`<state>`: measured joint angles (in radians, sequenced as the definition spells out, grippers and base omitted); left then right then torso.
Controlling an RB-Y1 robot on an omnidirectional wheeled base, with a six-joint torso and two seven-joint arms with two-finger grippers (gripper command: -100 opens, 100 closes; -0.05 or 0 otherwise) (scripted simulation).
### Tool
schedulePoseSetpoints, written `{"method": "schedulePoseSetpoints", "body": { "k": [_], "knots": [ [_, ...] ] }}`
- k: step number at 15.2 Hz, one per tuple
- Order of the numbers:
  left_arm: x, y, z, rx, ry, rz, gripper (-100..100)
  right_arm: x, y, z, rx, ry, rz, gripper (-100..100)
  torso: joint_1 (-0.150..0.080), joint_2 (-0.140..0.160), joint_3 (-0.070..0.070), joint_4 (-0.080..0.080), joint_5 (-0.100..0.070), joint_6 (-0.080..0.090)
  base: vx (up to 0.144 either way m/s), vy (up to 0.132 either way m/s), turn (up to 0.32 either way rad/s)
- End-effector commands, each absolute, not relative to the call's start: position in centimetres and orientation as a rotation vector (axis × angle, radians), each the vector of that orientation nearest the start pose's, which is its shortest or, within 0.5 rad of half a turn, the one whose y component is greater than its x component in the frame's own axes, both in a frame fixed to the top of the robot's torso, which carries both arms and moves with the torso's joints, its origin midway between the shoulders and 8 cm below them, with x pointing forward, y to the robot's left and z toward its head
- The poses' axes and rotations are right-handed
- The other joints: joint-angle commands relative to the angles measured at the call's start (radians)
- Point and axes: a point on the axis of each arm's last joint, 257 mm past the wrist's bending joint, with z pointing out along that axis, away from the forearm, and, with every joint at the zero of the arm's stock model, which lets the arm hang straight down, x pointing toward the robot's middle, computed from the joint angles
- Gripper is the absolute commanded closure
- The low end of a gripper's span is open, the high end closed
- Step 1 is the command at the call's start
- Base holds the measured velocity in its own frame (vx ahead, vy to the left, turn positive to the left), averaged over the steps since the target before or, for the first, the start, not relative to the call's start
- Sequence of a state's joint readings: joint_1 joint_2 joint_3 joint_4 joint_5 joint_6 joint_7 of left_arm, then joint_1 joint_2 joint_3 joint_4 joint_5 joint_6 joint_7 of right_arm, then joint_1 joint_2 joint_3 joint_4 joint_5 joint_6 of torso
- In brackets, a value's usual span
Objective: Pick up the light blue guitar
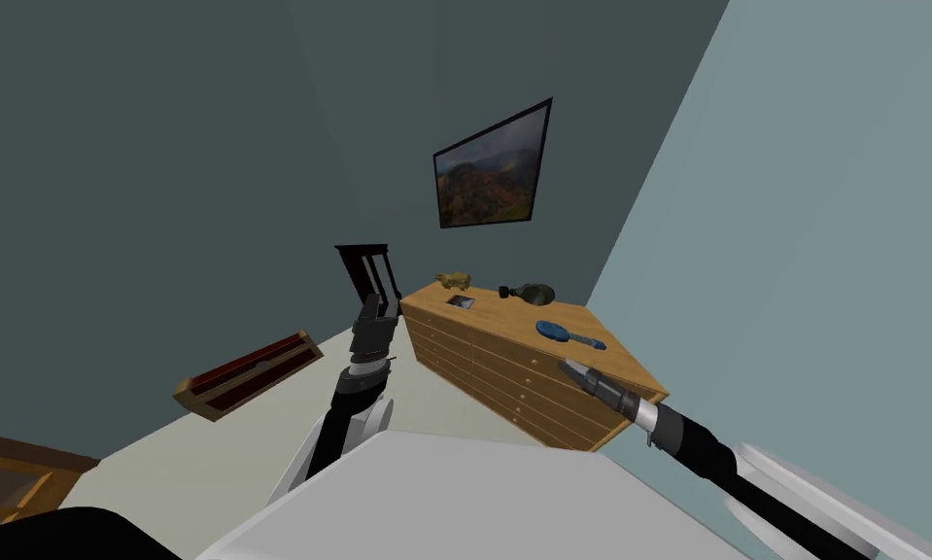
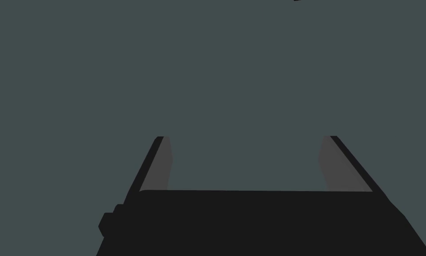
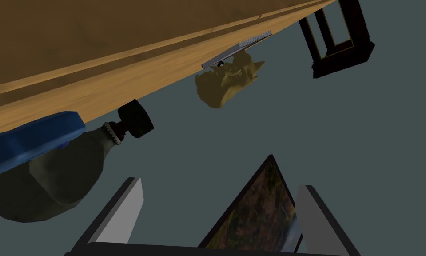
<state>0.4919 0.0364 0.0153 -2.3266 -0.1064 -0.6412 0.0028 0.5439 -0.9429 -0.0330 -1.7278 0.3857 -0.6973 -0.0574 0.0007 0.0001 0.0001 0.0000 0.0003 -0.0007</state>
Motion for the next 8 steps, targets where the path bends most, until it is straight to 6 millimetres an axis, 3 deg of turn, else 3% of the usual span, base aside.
{"method": "schedulePoseSetpoints", "body": {
  "k": [1,2,3,5,6,8],
  "knots": [
    [31.0,25.4,6.9,-0.403,0.573,-1.274,0,34.1,-35.1,-22.9,-0.152,1.843,0.754,-100,0.000,0.000,0.000,0.000,0.000,0.000,-0.001,0.021,0.174],
    [31.0,25.4,6.9,-0.403,0.573,-1.274,0,34.2,-35.2,-22.9,-0.154,1.844,0.753,-100,0.000,0.000,0.000,0.000,0.000,0.000,0.001,0.011,0.060],
    [31.0,25.4,6.9,-0.403,0.573,-1.274,0,33.5,-36.8,-24.3,-0.193,1.900,0.706,-100,0.000,0.000,0.000,0.000,0.000,0.001,0.004,0.015,0.142],
    [31.0,25.4,6.9,-0.403,0.573,-1.274,0,33.6,-37.0,-24.1,-0.213,1.910,0.697,-100,0.000,-0.001,0.000,0.000,0.000,0.000,0.006,0.012,0.110],
    [31.0,25.4,6.9,-0.403,0.573,-1.274,0,32.9,-38.6,-25.3,-0.252,1.964,0.650,-100,0.000,-0.001,0.000,0.000,0.000,0.001,0.007,0.015,0.094],
    [31.0,25.4,6.9,-0.403,0.573,-1.274,0,33.0,-38.9,-25.1,-0.273,1.974,0.640,-100,0.000,-0.001,-0.001,0.000,0.000,0.000,0.010,0.013,0.109]
  ]
}}
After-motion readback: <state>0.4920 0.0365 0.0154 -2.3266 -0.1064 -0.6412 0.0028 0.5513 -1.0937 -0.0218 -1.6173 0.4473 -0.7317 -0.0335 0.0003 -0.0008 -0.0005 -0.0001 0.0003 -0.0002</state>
